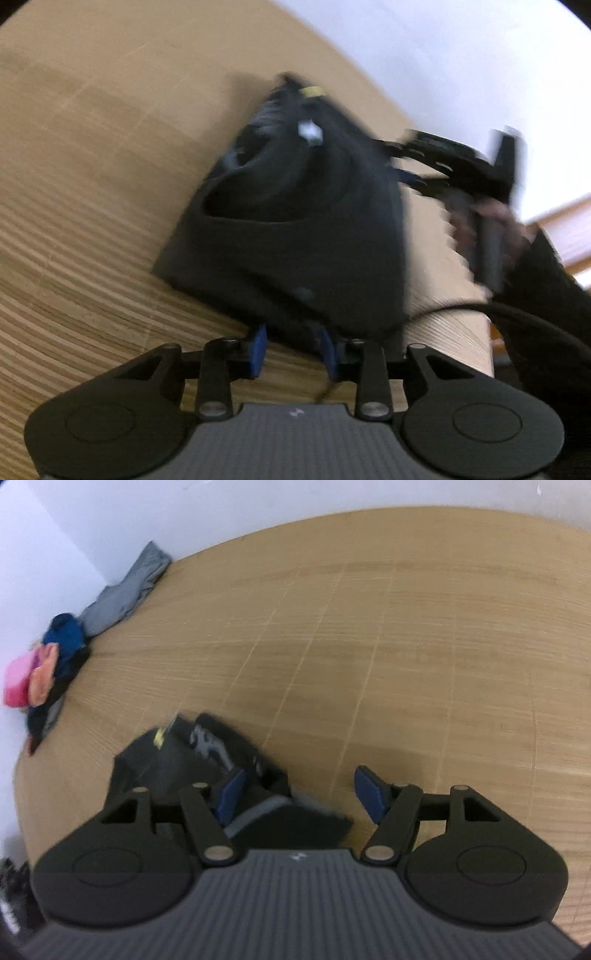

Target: Fold clothes

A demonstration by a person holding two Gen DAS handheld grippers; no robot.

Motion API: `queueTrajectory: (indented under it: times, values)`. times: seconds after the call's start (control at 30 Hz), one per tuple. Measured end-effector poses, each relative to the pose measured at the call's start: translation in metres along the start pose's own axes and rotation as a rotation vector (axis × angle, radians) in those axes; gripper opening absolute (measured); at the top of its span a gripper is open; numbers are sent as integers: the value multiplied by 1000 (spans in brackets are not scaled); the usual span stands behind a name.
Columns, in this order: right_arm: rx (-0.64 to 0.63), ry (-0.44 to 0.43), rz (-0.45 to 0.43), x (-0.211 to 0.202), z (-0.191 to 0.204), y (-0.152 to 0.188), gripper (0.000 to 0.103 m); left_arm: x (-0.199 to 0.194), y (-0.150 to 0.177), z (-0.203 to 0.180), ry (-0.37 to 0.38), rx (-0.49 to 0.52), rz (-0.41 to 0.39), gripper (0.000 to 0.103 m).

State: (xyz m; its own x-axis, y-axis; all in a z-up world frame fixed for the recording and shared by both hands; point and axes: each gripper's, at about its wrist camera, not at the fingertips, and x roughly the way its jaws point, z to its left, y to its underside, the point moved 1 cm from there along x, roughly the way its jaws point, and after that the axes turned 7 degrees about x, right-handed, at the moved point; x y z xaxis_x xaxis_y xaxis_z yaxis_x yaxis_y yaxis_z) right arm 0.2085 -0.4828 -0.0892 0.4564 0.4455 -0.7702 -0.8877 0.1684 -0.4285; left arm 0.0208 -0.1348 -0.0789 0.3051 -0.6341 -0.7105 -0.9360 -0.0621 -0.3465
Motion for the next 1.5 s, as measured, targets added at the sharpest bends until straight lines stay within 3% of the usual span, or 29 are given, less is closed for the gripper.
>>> queueTrajectory:
  times: [0.07,0.2,0.4,0.5,0.57,0.7,0.87,1.0,1.1,1.23,1.33,1.5]
  values:
    - [-14,-44,31,-10,-7,15,67,0,-11,-1,-25,-17,-9,26]
    - [-39,-47,13,-29,-4,55,67,-6,-41,-9,-173,81,-62,27]
    - [195,-149,16,-57,2,129,65,-11,-97,-10,-281,246,-68,27]
    - [269,-180,14,-64,28,176,66,-14,-114,-18,-283,363,-62,29]
    - [319,-182,-6,-68,46,204,66,-23,-120,-19,-240,426,-45,30]
    - [438,-23,-148,-91,62,240,66,-50,-109,-20,-145,576,39,32]
    - [411,56,-395,-133,72,240,66,-65,-70,-26,-117,807,128,38]
    - [309,53,-432,-121,78,220,65,-57,-65,-31,-95,881,127,41]
    - [309,76,-421,-99,67,196,65,-38,-78,-35,-107,844,79,41]
    - [344,73,-393,-71,61,168,65,-23,-112,-24,-128,692,3,42]
    - [359,64,-386,-59,62,165,65,-10,-131,-17,-128,635,-1,44]
    - [320,62,-406,-49,63,168,58,22,-147,-14,-44,621,20,57]
